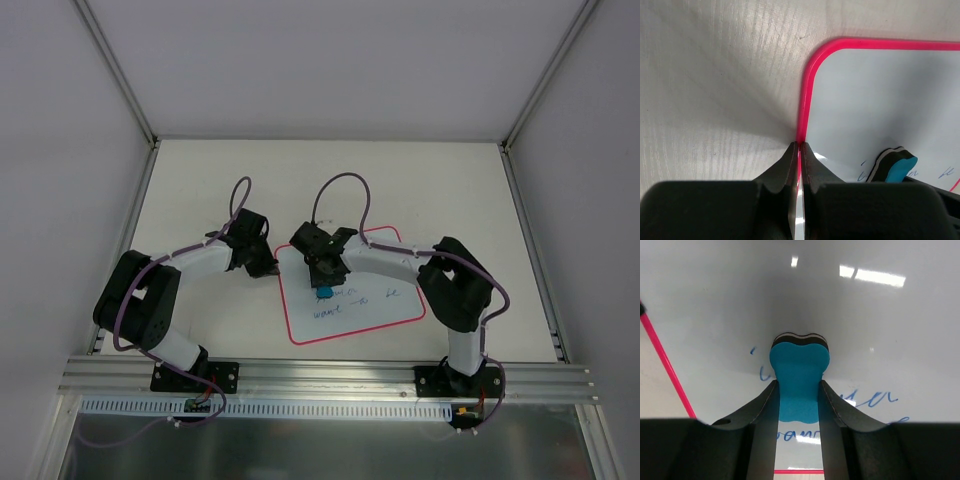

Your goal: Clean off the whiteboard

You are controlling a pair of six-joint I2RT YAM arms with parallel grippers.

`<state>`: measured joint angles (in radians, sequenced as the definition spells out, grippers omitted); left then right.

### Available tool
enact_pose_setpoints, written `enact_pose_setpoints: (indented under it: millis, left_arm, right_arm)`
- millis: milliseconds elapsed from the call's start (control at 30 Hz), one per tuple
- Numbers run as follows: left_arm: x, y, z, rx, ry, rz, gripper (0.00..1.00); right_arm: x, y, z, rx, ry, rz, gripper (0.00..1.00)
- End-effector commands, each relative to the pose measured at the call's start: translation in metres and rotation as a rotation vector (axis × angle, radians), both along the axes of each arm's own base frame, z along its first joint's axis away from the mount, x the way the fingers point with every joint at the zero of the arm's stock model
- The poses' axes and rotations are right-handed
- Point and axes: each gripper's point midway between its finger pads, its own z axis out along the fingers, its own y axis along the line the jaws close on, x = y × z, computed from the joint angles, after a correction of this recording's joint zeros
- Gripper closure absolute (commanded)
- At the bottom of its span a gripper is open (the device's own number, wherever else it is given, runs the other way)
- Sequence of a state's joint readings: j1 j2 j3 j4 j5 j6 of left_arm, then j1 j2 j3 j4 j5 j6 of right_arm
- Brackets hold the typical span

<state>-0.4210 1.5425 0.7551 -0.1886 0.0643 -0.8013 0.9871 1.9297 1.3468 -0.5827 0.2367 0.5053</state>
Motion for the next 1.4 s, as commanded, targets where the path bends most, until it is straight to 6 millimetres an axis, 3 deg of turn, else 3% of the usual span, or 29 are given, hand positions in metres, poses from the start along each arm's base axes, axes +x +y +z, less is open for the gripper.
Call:
enact_pose_setpoints:
  millis: [0, 167, 267, 600, 700, 833, 1067, 1367]
  left_arm:
    - [-0.036, 0.036, -0.028, 0.132, 0.156, 0.038, 1.00]
    - [-0.034, 0.036, -0.026, 0.129, 0.149, 0.038, 1.00]
    - [-0.034, 0.036, -0.025, 0.130, 0.148, 0.036, 1.00]
    - [-0.039, 0.035, -0.026, 0.114, 0.157, 0.035, 1.00]
    - [-0.039, 0.035, -0.025, 0.108, 0.156, 0.036, 1.00]
    - [-0.040, 0.035, -0.025, 0.110, 0.157, 0.037, 1.00]
    - [-0.042, 0.036, -0.027, 0.114, 0.162, 0.040, 1.00]
    - [-0.042, 0.039, -0.028, 0.131, 0.160, 0.045, 1.00]
  right_arm:
    - [-0.039, -0.047, -0.011, -0.156, 0.113, 0.023, 1.00]
    - [-0.046, -0.078, -0.009, -0.209, 0.079, 0.012, 1.00]
    - [-0.045, -0.081, -0.010, -0.208, 0.064, 0.006, 1.00]
    - [-0.033, 0.015, -0.011, -0.056, 0.024, 0.130, 1.00]
    - [-0.031, 0.033, -0.017, -0.032, 0.045, 0.128, 1.00]
    - [-0.021, 0.041, -0.019, -0.029, 0.030, 0.106, 1.00]
    - [-0.003, 0.030, -0.019, -0.033, 0.013, 0.029, 1.00]
    - [0.041, -0.001, -0.007, -0.139, -0.032, -0.080, 1.00]
